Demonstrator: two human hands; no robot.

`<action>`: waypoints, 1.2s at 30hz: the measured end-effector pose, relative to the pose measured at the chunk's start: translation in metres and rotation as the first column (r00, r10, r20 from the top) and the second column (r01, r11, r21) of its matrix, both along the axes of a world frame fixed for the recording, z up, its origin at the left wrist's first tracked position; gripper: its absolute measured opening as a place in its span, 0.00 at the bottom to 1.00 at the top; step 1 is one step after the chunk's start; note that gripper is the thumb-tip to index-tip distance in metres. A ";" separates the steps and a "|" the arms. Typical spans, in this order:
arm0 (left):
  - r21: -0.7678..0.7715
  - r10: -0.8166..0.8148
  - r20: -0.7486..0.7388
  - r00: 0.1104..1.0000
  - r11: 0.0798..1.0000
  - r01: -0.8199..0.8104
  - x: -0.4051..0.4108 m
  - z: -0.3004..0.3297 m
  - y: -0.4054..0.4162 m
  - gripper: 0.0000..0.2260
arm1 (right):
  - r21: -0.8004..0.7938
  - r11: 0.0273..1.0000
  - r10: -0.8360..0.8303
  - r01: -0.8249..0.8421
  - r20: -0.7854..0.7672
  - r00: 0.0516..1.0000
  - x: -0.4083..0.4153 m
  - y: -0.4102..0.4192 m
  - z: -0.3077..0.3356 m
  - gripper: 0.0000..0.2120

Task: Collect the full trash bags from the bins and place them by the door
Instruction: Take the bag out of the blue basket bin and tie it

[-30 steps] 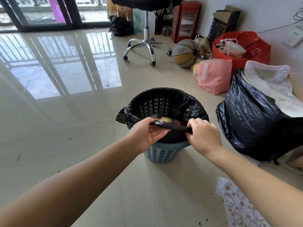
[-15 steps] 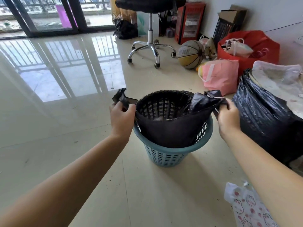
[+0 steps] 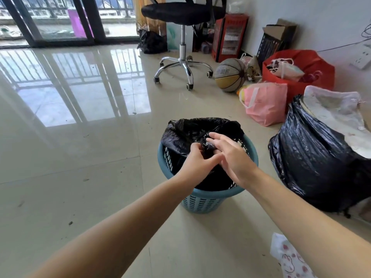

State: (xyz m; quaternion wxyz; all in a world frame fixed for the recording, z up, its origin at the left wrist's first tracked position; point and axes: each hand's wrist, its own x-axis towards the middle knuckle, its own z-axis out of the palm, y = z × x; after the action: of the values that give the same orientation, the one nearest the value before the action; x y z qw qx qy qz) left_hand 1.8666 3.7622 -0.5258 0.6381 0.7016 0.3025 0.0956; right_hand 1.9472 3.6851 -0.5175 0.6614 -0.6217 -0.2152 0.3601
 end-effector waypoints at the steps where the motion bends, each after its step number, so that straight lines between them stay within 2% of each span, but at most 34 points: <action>1: 0.045 0.008 0.001 1.000 0.999 -0.008 0.002 0.000 -0.001 0.28 | -0.005 1.000 0.020 -0.020 0.020 1.000 0.001 -0.003 0.002 0.18; 2: 0.055 0.014 0.004 1.000 0.998 -0.015 0.003 -0.002 -0.001 0.30 | -0.035 0.998 0.047 -0.045 0.068 0.997 0.003 -0.006 0.004 0.19; 4: 0.044 0.002 -0.003 1.000 0.999 -0.002 0.005 -0.003 0.001 0.28 | -0.180 0.980 0.137 -0.091 0.266 0.954 0.005 -0.013 0.004 0.20; 6: 0.009 -0.006 0.009 1.000 1.000 0.006 0.007 -0.006 0.005 0.18 | -0.282 0.956 0.199 -0.082 0.418 0.886 0.008 -0.019 0.004 0.22; 7: -0.022 0.013 0.031 0.999 1.000 -0.012 0.006 -0.007 0.007 0.12 | -0.273 0.960 0.180 -0.059 0.442 0.879 0.011 -0.022 0.006 0.24; 9: -0.070 0.056 0.024 0.998 0.996 -0.054 0.002 -0.008 0.011 0.13 | -0.232 0.972 0.097 0.028 0.510 0.855 0.024 -0.026 0.005 0.25; 10: -0.073 0.064 0.002 0.998 0.995 -0.063 0.000 -0.008 0.013 0.14 | -0.269 0.958 0.096 0.099 0.627 0.773 0.037 -0.026 0.003 0.25; 11: -0.056 0.068 -0.022 0.997 0.996 -0.069 -0.002 -0.008 0.015 0.13 | -0.387 0.907 0.194 0.167 0.736 0.649 0.051 -0.027 -0.001 0.28; 12: -0.022 0.063 -0.039 0.997 0.998 -0.064 -0.004 -0.008 0.017 0.12 | -0.542 0.809 0.357 0.227 0.760 0.543 0.062 -0.026 -0.006 0.33; 14: 0.043 0.009 -0.063 0.998 0.999 -0.006 -0.010 -0.007 0.020 0.11 | -0.741 0.598 0.568 0.305 0.661 0.490 0.079 -0.018 -0.018 0.39; 16: 0.102 -0.084 -0.103 0.991 0.990 0.094 -0.017 -0.008 0.025 0.11 | -0.753 0.566 0.571 0.337 0.652 0.499 0.086 -0.004 -0.027 0.36; 19: 0.198 -0.202 -0.183 0.962 0.951 0.238 -0.024 -0.007 0.029 0.12 | -0.625 0.710 0.429 0.324 0.749 0.504 0.086 0.019 -0.034 0.19; 20: 0.211 -0.214 -0.185 0.959 0.945 0.251 -0.023 -0.008 0.032 0.11 | -0.558 0.775 0.340 0.297 0.764 0.548 0.080 0.025 -0.033 0.12; 21: 0.209 -0.207 -0.172 0.963 0.948 0.241 -0.022 -0.007 0.033 0.10 | -0.489 0.842 0.236 0.229 0.715 0.658 0.072 0.029 -0.029 0.09; 22: 0.197 -0.184 -0.148 0.972 0.957 0.211 -0.020 -0.005 0.034 0.11 | -0.417 0.901 0.154 0.125 0.574 0.804 0.060 0.032 -0.023 0.08; 23: 0.170 -0.155 -0.110 0.982 0.970 0.172 -0.017 -0.004 0.035 0.11 | -0.318 0.948 0.103 0.018 0.362 0.926 0.049 0.032 -0.019 0.07; 24: 0.120 -0.120 -0.061 0.991 0.985 0.127 -0.013 -0.003 0.034 0.09 | -0.240 0.969 0.113 -0.065 0.191 0.975 0.039 0.030 -0.013 0.05; 25: 0.055 -0.078 -0.015 0.997 0.995 0.078 -0.010 -0.002 0.033 0.08 | -0.198 0.968 0.180 -0.152 0.128 0.975 0.031 0.025 -0.008 0.07; 27: -0.110 0.012 0.066 0.998 0.994 -0.004 -0.004 0.000 0.029 0.08 | -0.182 0.915 0.386 -0.360 0.135 0.913 0.019 0.011 -0.001 0.13; 29: -0.284 0.079 0.096 0.992 0.958 -0.049 0.001 0.000 0.028 0.10 | -0.293 0.818 0.556 -0.496 0.174 0.813 0.014 -0.003 0.006 0.25; 30: -0.341 0.077 0.103 0.992 0.939 -0.038 0.002 0.000 0.028 0.10 | -0.403 0.785 0.589 -0.470 0.256 0.766 0.014 -0.006 0.005 0.31; 31: -0.354 0.031 0.110 0.993 0.935 0.010 0.003 0.001 0.028 0.10 | -0.513 0.777 0.585 -0.364 0.373 0.720 0.014 -0.008 0.001 0.34; 32: -0.326 -0.040 0.107 0.993 0.943 0.073 0.003 0.003 0.030 0.11 | -0.552 0.802 0.538 -0.231 0.496 0.681 0.016 -0.008 -0.005 0.31; 34: -0.206 -0.077 0.070 0.995 0.974 0.090 0.003 0.009 0.039 0.12 | -0.514 0.857 0.403 -0.019 0.648 0.647 0.019 -0.007 -0.013 0.11; 35: -0.135 -0.031 0.059 0.998 0.990 0.038 0.003 0.009 0.048 0.11 | -0.499 0.867 0.368 0.011 0.654 0.661 0.021 -0.009 -0.016 0.08; 36: -0.076 0.054 0.057 0.997 0.996 -0.050 0.005 0.007 0.057 0.09 | -0.494 0.869 0.370 -0.021 0.621 0.691 0.022 -0.010 -0.017 0.11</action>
State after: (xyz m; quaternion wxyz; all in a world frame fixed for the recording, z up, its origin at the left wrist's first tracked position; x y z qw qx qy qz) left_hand 1.8714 3.8191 -0.5191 0.6697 0.6661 0.3052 0.1213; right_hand 1.9690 3.6752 -0.5348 0.3241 -0.8185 -0.4262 0.2082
